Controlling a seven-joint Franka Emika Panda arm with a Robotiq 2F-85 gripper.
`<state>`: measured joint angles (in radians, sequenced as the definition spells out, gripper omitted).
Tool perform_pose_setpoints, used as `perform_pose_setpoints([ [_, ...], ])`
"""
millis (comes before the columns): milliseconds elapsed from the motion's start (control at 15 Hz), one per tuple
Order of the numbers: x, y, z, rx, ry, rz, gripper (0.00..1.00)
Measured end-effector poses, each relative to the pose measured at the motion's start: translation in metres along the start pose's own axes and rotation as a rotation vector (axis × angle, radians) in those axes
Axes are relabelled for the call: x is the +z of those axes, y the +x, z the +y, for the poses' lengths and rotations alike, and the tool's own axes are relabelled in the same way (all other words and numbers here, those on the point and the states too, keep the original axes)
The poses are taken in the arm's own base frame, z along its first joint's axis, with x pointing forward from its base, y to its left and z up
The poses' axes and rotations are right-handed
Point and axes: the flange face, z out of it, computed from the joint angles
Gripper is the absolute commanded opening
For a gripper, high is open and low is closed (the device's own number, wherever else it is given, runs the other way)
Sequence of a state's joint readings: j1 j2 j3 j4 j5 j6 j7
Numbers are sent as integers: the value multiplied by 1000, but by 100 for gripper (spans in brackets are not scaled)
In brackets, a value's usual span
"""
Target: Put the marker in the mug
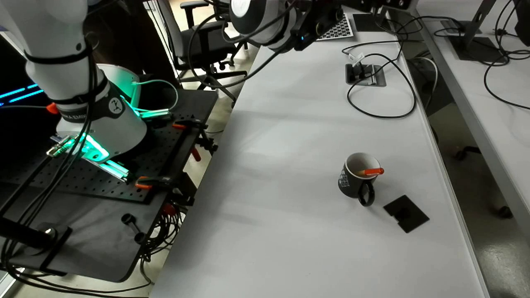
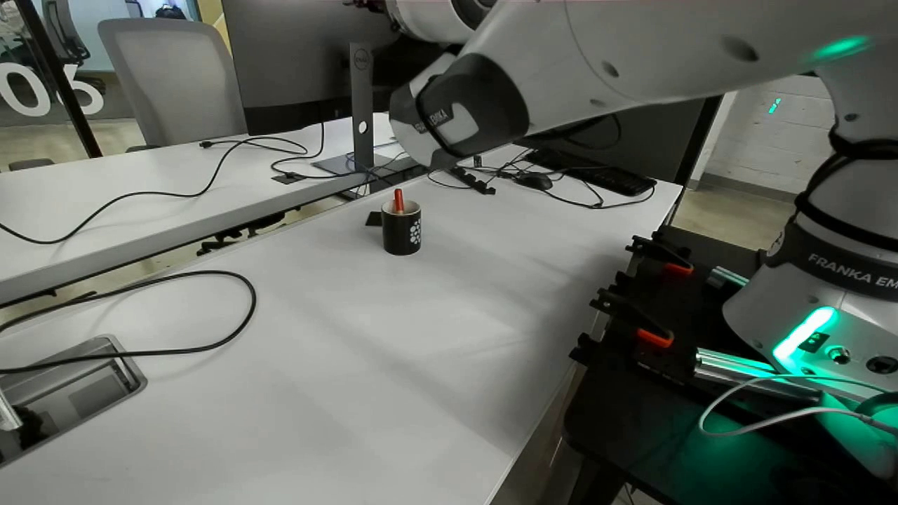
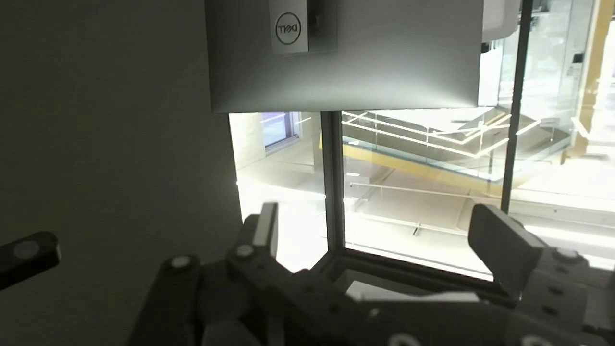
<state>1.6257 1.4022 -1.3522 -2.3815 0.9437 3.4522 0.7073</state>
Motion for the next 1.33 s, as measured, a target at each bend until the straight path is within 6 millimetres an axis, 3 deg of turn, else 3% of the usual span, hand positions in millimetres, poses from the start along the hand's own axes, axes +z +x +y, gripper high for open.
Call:
perform_pose_setpoints([
  [333, 4, 32, 14, 29, -30, 51, 100],
  [733, 3, 30, 11, 24, -24, 46, 100],
  [1000, -1, 25, -24, -22, 56, -27, 100],
  [1200, -3, 32, -50, -22, 125, -111, 100],
  [1333, -1, 41, -56, -11, 153, -161, 100],
])
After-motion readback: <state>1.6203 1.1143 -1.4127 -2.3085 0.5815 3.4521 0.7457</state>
